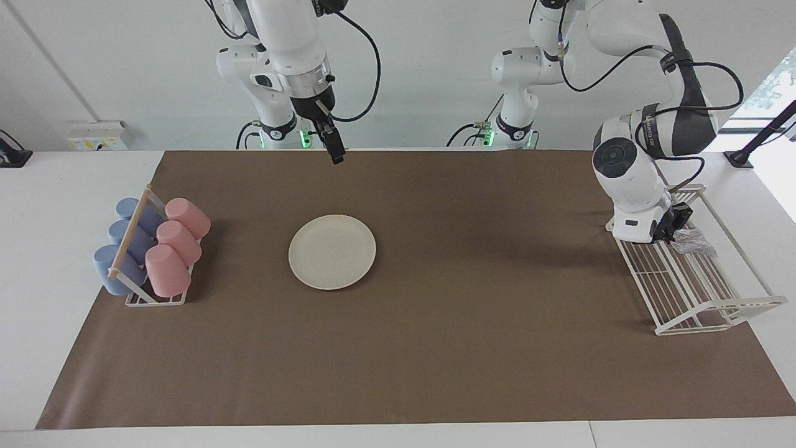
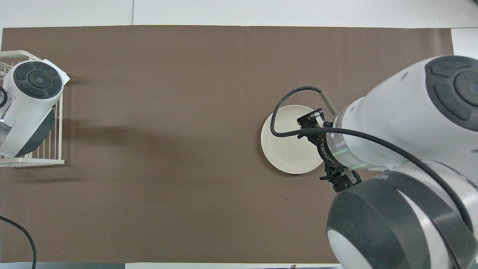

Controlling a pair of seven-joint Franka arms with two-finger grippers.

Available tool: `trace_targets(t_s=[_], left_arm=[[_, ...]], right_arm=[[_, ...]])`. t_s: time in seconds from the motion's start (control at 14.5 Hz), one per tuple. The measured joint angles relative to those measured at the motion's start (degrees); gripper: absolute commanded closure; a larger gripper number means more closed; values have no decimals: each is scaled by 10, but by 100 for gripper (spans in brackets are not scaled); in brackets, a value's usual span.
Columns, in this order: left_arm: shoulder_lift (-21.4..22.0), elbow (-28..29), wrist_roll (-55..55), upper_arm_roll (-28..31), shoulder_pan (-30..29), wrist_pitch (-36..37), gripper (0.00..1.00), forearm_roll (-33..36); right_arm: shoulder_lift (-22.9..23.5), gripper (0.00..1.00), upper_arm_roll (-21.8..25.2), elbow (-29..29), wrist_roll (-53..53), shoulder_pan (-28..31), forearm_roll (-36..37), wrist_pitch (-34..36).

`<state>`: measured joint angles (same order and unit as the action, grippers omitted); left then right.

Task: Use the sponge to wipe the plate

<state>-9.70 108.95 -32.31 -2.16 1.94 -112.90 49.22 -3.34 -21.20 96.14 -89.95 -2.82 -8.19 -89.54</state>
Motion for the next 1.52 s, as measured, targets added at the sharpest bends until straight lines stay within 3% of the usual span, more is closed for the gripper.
trace_targets(t_s=[0.28,0.48,0.9,1.24,1.38,1.52], left_arm=[[0,-9,0,-1,0,1,100,0],[2,-50,2,-3,1,25,100,-28],[11,-200,19,-8,7,155,100,-317],[19,-257,19,4,-10,221,100,-593],[20,-261,29,5,-31,231,100,-693],[22,-259,47,7,-41,241,100,-779]], right_arm=[[-7,0,-2,19,-79,2,-41,-33],[-10,0,-2,26,-104,2,-56,-38],[-21,0,-3,43,-104,-8,-44,-43],[-11,0,-3,40,-104,-37,-3,-54],[21,0,-3,2,-122,-61,26,-36],[82,0,-3,-75,-171,-95,56,-8]])
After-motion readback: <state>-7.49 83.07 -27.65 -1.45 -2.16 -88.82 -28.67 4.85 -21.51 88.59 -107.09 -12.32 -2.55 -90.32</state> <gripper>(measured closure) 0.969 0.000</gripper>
